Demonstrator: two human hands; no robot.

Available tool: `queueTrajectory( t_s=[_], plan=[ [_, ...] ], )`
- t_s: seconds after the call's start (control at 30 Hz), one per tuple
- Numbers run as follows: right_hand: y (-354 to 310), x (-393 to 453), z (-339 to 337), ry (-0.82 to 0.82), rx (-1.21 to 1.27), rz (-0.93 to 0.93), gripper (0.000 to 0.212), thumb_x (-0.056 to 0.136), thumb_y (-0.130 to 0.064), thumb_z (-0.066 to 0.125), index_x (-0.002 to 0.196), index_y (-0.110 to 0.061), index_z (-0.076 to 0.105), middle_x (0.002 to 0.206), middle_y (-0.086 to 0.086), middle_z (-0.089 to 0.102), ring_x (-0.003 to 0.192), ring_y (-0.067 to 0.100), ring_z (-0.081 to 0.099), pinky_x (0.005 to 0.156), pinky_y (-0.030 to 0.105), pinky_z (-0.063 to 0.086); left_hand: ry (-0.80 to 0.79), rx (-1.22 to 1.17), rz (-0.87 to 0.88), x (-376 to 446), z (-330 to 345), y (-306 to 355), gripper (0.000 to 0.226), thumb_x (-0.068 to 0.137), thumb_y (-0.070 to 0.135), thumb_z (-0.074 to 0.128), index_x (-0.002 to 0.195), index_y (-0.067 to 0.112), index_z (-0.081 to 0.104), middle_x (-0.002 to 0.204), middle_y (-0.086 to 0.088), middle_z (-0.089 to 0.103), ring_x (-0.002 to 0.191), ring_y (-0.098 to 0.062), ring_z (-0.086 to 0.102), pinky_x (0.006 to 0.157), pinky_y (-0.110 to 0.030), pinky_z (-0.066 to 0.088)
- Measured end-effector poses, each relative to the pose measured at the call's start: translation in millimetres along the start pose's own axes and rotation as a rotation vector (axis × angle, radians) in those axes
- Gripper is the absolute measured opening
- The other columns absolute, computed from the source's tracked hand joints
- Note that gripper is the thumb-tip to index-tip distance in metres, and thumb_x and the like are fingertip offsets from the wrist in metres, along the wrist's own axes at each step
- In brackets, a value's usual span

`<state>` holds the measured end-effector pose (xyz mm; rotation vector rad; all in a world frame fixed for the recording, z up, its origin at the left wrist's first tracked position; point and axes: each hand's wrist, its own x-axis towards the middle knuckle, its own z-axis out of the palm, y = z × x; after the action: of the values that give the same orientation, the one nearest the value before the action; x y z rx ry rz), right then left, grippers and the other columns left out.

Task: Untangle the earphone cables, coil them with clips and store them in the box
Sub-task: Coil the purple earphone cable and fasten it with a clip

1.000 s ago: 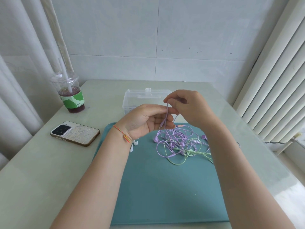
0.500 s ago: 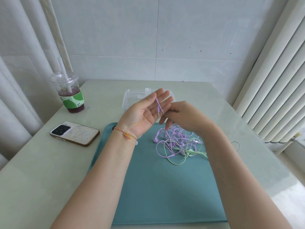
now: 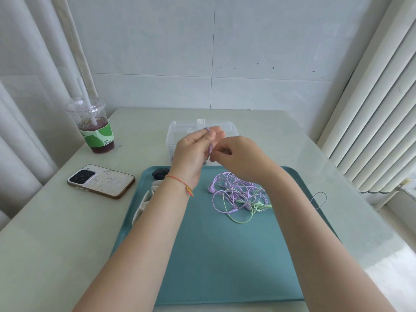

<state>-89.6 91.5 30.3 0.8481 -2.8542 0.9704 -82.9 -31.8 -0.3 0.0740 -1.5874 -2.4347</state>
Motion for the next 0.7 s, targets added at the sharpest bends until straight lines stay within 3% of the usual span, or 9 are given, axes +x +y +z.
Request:
queueTrajectory(
  t_s=[0.1,0.2,0.3,0.47,0.6,0.7],
  plan=[
    [3.8,0.6,-4.3,0.078,-0.028,-0.004,0.02,0.091,-0.019,0.053,0.082,-0.007,0.066,0.061,-0.002,0.046,0.055,0.012,0.038,0.054,0.028,0.031,-0.01,0.037,-0.055,-1.6,3.6,-1.2,0.023,0.095,0.005,0.055,0.113,-0.005,0.066,0.081,-0.004,0.07,0.069,-0.013,0.058,0.057,-0.014,0.046],
    [11.0,1.6,-9.5,0.149,-0.088,0.029,0.015,0.091,-0.022,0.056,0.08,-0.015,0.064,0.06,-0.01,0.044,0.057,0.005,0.041,0.051,0.024,0.032,-0.048,-0.008,-0.087,-2.6,2.6,3.1,0.02,0.096,0.007,0.053,0.109,-0.002,0.067,0.082,-0.008,0.073,0.073,-0.016,0.067,0.074,-0.023,0.058],
    [16.2,3.3,-13.3,0.227,-0.103,0.059,0.011,0.088,-0.029,0.064,0.084,-0.019,0.063,0.062,-0.01,0.044,0.059,0.004,0.042,0.052,0.024,0.032,-0.066,0.035,-0.085,-2.6,1.2,5.5,0.016,0.096,0.008,0.054,0.099,0.002,0.069,0.088,-0.012,0.073,0.078,-0.019,0.069,0.084,-0.031,0.058],
    [13.2,2.3,-17.1,0.228,-0.071,0.006,0.009,0.084,-0.026,0.068,0.083,-0.019,0.064,0.061,-0.01,0.046,0.059,0.004,0.043,0.053,0.022,0.032,-0.172,0.204,-0.146,-6.6,3.4,5.4,0.018,0.097,0.007,0.052,0.088,0.002,0.066,0.069,-0.008,0.07,0.061,-0.018,0.067,0.07,-0.03,0.058],
    [13.6,2.5,-20.3,0.159,-0.068,-0.016,0.01,0.087,-0.015,0.057,0.083,-0.017,0.066,0.076,-0.007,0.065,0.076,0.011,0.053,0.064,0.021,0.04,-0.281,0.286,-0.213,-9.2,-0.2,10.0,0.028,0.101,0.008,0.042,0.084,0.003,0.065,0.061,-0.005,0.063,0.052,-0.018,0.057,0.054,-0.025,0.05],
    [13.9,1.5,-22.3,0.176,-0.035,-0.018,0.01,0.087,-0.013,0.057,0.083,-0.018,0.065,0.072,-0.013,0.061,0.074,0.006,0.051,0.061,0.007,0.036,-0.35,0.281,-0.262,-9.8,-1.7,11.2,0.032,0.101,0.01,0.04,0.084,0.002,0.066,0.061,-0.005,0.058,0.052,-0.018,0.051,0.054,-0.024,0.046]
  ],
)
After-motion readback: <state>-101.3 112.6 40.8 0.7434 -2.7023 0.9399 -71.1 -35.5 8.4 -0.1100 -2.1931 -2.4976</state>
